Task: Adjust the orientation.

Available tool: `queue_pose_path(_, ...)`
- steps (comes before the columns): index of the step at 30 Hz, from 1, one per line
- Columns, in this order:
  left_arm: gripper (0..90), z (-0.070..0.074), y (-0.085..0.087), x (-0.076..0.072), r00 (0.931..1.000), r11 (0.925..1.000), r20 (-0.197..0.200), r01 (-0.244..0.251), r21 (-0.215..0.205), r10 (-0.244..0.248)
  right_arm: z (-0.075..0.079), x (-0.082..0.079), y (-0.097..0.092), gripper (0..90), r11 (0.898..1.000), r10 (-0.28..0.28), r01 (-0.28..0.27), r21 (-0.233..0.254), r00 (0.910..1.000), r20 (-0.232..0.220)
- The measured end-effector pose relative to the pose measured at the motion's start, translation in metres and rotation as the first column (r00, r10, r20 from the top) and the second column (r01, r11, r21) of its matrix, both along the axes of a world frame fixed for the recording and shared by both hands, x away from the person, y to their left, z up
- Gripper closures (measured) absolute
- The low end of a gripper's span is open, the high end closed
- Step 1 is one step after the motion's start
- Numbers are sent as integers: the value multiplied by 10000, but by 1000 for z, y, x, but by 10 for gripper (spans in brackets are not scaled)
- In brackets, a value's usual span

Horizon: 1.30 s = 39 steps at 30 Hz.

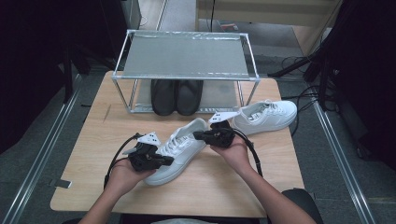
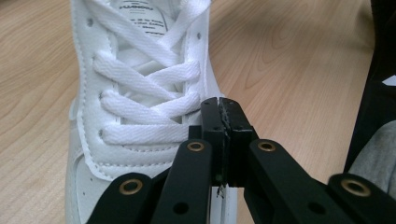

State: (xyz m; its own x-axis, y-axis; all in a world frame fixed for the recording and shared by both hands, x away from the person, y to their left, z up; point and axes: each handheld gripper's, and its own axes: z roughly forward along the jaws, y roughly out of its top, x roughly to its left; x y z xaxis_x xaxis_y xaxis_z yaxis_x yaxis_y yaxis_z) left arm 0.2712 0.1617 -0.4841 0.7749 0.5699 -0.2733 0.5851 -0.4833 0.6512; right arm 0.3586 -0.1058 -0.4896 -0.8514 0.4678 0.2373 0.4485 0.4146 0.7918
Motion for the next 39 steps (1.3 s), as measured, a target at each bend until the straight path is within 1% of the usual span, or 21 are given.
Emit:
queue_pose_path(1,900,-1,1,1,10000,9999,5,-63,-86,64,-1,0,0,900,10000,18,-18,-29,10000,-6)
queue_pose_path(4,899,-1,4,3,9999,9998,23,-152,-133,153,-4,-3,2,900,9996,155,-157,-247,9998,-80)
queue_pose_path(6,897,-2,5,5,9996,9995,54,-259,-157,260,-7,-7,6,900,9982,326,-335,-503,9993,-185)
queue_pose_path(8,899,-2,7,7,9995,9994,-2,-309,-159,309,-9,-11,9,900,9969,431,-436,-651,9990,-87)
queue_pose_path(9,900,-2,8,8,9996,9994,-33,-288,-195,287,-8,-13,10,900,9968,463,-463,-645,9989,-10)
queue_pose_path(10,900,-3,9,8,9996,9993,-70,-283,-262,281,-8,-14,10,900,9965,494,-497,-669,9988,-54)
queue_pose_path(12,900,-2,9,9,9996,9994,-72,-278,-225,277,-8,-15,10,900,9964,486,-492,-684,9988,-117)
queue_pose_path(16,900,-2,9,10,9997,9996,-22,-231,-137,231,-7,-17,9,900,9961,493,-500,-722,9987,-119)
queue_pose_path(19,900,-2,9,13,9996,9996,46,-283,-73,284,-7,-20,8,900,9954,550,-556,-786,9984,-94)
queue_pose_path(22,900,-2,10,17,9997,9996,-13,-252,-133,252,-6,-25,7,900,9947,555,-560,-868,9984,-84)
queue_pose_path(24,900,-1,10,19,9997,9997,22,-234,-54,234,-3,-27,6,900,9929,588,-571,-1045,9982,133)
queue_pose_path(26,900,-1,11,21,9997,9997,90,-224,10,224,1,-27,2,898,9925,614,-585,-1078,9978,244)
queue_pose_path(27,900,-1,11,23,9997,9997,77,-251,-31,251,2,-26,-1,896,9931,555,-525,-1045,9981,259)
queue_pose_path(29,900,-1,12,26,9995,9995,93,-300,-21,300,4,-26,-8,896,9940,506,-490,-980,9986,142)
queue_pose_path(32,900,-1,12,30,9994,9995,126,-309,43,309,5,-29,-13,900,9929,529,-520,-1072,9986,54)
queue_pose_path(36,900,0,12,35,9990,9991,283,-361,230,354,5,-34,-14,900,9917,626,-609,-1132,9980,118)
queue_pose_path(39,900,0,12,40,9992,9992,224,-326,218,321,6,-39,-15,900,9893,680,-644,-1311,9974,237)
